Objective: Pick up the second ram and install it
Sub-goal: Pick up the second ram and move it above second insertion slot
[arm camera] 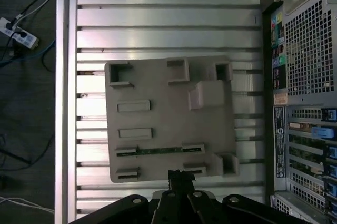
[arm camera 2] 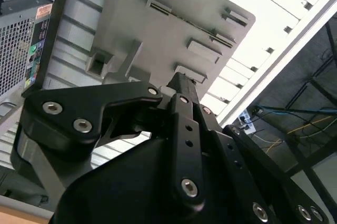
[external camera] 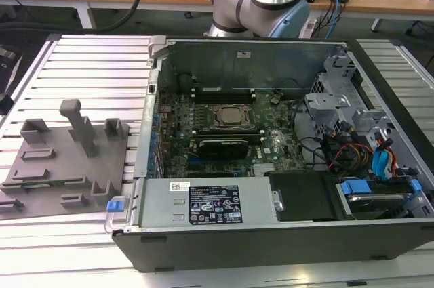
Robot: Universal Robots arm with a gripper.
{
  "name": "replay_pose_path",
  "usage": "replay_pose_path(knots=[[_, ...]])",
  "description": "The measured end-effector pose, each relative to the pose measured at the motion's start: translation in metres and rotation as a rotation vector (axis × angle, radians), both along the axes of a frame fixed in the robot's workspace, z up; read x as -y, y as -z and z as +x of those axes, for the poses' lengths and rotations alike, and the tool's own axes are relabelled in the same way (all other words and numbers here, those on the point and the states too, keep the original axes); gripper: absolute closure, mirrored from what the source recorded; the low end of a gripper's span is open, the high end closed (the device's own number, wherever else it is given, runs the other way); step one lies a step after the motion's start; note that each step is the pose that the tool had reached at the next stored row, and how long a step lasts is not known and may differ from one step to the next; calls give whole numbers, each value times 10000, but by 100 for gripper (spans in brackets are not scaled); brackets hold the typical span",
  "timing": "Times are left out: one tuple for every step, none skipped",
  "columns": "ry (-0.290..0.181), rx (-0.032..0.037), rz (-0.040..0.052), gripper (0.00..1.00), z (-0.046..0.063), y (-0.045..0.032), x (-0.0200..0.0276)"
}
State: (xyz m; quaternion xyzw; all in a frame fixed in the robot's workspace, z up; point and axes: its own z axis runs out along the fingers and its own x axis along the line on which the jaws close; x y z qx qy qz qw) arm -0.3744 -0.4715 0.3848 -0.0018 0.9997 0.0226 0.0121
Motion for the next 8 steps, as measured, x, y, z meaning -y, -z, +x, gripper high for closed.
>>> replay_pose_path(knots=[[-196,0,0,89,0,0,0],[-484,0,1,89,0,0,0],[-708,0,0,89,0,0,0],[-815,0,0,89,0,0,0],[-884,0,0,89,0,0,0],[-1082,0,0,89,0,0,0],[-1218,0,0,89,0,0,0],[-1387,0,0,89,0,0,0]])
